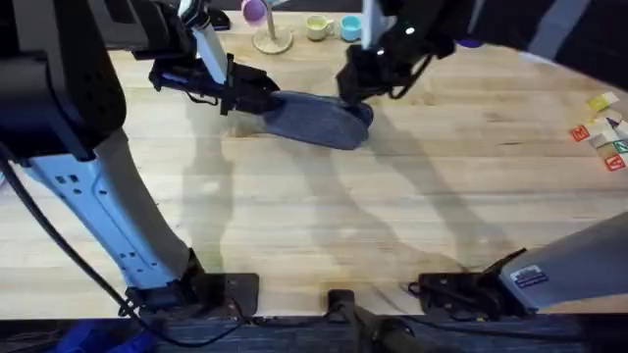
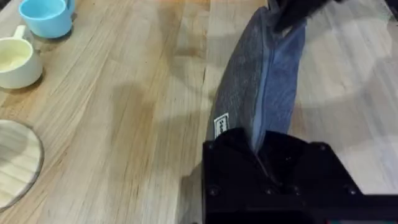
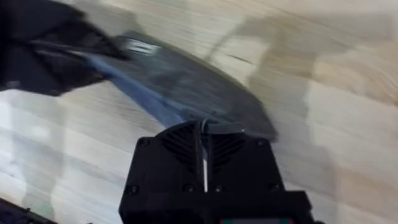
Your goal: Unzip the bag, pick up the pens from the table one at a time and place them inside, then zip the bag closed.
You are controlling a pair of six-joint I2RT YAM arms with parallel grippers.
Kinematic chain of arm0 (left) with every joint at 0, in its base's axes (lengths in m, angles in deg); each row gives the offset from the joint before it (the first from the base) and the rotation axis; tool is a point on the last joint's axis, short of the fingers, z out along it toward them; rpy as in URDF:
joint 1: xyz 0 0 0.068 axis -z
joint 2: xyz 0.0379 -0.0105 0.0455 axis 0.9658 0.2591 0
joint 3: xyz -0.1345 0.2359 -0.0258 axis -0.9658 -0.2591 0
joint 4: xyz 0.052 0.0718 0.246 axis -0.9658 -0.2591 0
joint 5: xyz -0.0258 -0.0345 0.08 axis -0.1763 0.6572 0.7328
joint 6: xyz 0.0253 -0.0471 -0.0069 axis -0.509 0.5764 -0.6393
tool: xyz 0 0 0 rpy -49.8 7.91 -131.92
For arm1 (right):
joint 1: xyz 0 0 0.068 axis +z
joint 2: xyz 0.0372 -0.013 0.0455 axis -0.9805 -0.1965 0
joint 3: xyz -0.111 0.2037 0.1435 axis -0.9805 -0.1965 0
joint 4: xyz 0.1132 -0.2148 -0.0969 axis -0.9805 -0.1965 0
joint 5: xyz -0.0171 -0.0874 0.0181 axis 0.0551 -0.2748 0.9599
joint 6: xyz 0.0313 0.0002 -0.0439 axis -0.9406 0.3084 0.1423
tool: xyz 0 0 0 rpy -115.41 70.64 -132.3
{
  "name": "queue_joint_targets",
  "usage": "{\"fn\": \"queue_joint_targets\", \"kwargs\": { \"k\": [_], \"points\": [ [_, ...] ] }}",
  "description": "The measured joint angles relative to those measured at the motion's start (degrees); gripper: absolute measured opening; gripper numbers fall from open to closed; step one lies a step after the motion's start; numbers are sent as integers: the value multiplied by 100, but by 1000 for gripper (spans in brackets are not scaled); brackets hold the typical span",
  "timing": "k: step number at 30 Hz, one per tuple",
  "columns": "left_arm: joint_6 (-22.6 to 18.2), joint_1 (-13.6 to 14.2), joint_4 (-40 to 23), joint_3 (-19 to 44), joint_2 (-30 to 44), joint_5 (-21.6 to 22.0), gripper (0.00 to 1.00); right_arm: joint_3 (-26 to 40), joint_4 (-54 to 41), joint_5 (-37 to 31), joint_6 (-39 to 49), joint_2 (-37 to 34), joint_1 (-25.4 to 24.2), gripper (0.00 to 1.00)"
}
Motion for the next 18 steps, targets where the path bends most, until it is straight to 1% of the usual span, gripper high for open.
{"fn": "queue_joint_targets", "kwargs": {
  "k": [5,8,13,18],
  "points": [
    [2,-9,-5,0,-1,-4,42,8,-540,144,0,51,-516,31],
    [4,2,-22,0,0,-7,42,7,-695,208,6,51,-700,32],
    [4,9,-48,0,0,-7,42,-94,-691,235,42,51,-724,33],
    [3,9,-149,0,-2,-3,42,-601,-524,-15,-23,51,-777,33]
  ]
}}
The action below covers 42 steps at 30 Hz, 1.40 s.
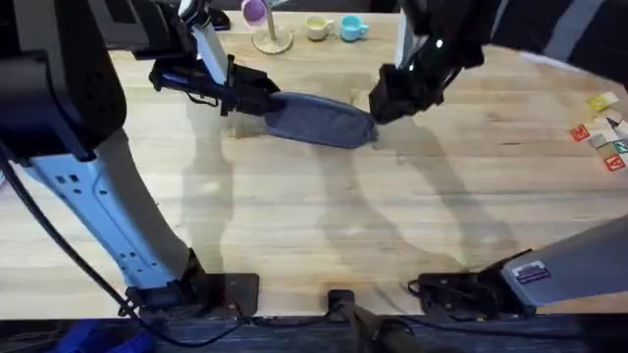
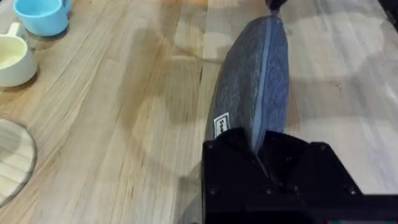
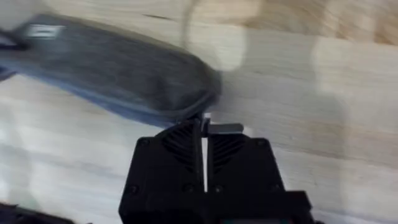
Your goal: Unzip the bag, pick up the pens from the table one at a time and place them inside, then zip the bag closed.
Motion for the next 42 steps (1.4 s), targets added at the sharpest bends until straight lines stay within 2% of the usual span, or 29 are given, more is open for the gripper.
{"fn": "queue_joint_targets", "kwargs": {
  "k": [5,8,15,16,21,22,27,33,35,39,40,42],
  "points": [
    [1,48,-46,0,0,-1,42,-619,607,23,-438,35,-161,33],
    [1,33,-46,0,2,8,42,-937,620,-204,-641,46,-390,33],
    [3,24,-44,0,0,12,42,-842,511,-552,-777,48,-524,53],
    [3,24,-44,0,1,14,42,-765,511,-563,-800,57,-512,125],
    [3,24,-42,0,2,14,42,-247,535,-610,-795,425,-419,872],
    [3,24,-42,0,2,14,42,-160,553,-618,-736,532,-391,960],
    [3,24,-43,0,1,14,42,115,582,-635,-625,1053,-246,996],
    [1,24,-43,0,1,14,45,116,571,-638,-302,1199,-46,996],
    [6,23,-23,0,0,14,253,116,570,-637,-230,1198,20,996],
    [22,-27,-25,0,1,13,893,116,585,-637,-146,1199,71,996],
    [41,-36,-33,0,2,13,964,116,611,-637,-143,1198,71,996],
    [41,-50,-38,0,2,14,991,116,723,-639,-125,1199,70,996]
  ]
}}
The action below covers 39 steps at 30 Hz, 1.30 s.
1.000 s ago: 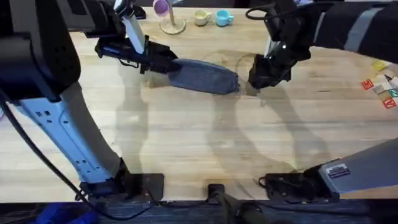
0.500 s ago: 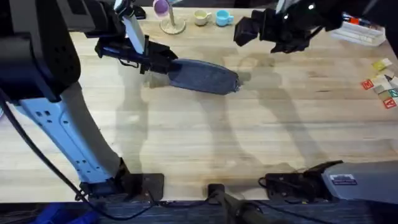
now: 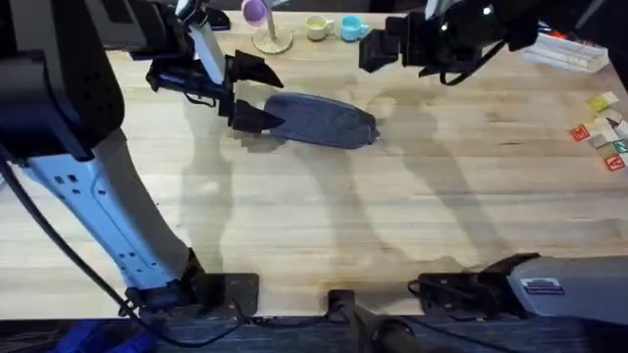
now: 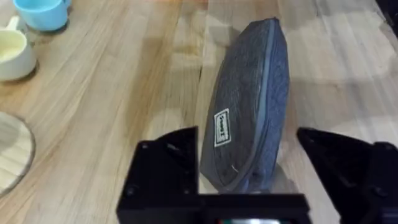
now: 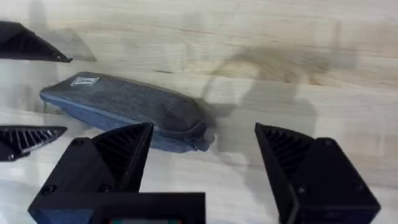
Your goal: Unzip the bag, pick up the pens from the table one at a time and place them inside, then zip the bag closed.
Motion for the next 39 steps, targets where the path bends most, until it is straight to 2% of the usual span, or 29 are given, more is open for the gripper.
{"fn": "queue_joint_targets", "kwargs": {
  "k": [7,12,17,21,23,26,29,36,39],
  "points": [
    [-1,0,72,0,-1,35,995,0,232,-2,330,-1,1,996],
    [-1,0,-160,22,-2,107,997,0,61,-17,815,-1,1,996],
    [1,0,-606,211,-282,614,997,0,-72,-17,1105,-1,1,997],
    [33,0,-975,570,-965,1010,997,0,-277,-17,1206,1,1,995],
    [236,0,-1044,769,-1359,1227,997,0,-461,-17,1225,-1,1,996],
    [842,0,-1062,1027,-1891,1624,997,0,-635,-17,1243,1,1,996],
    [1666,0,-1072,1195,-2313,2077,997,0,-739,-17,1243,14,1,995],
    [3878,0,-1084,1285,-3102,3155,997,0,-745,-17,1245,419,1,996],
    [4946,0,-1106,1285,-3412,3597,996,0,-646,-18,1245,562,1,997]
  ]
}}
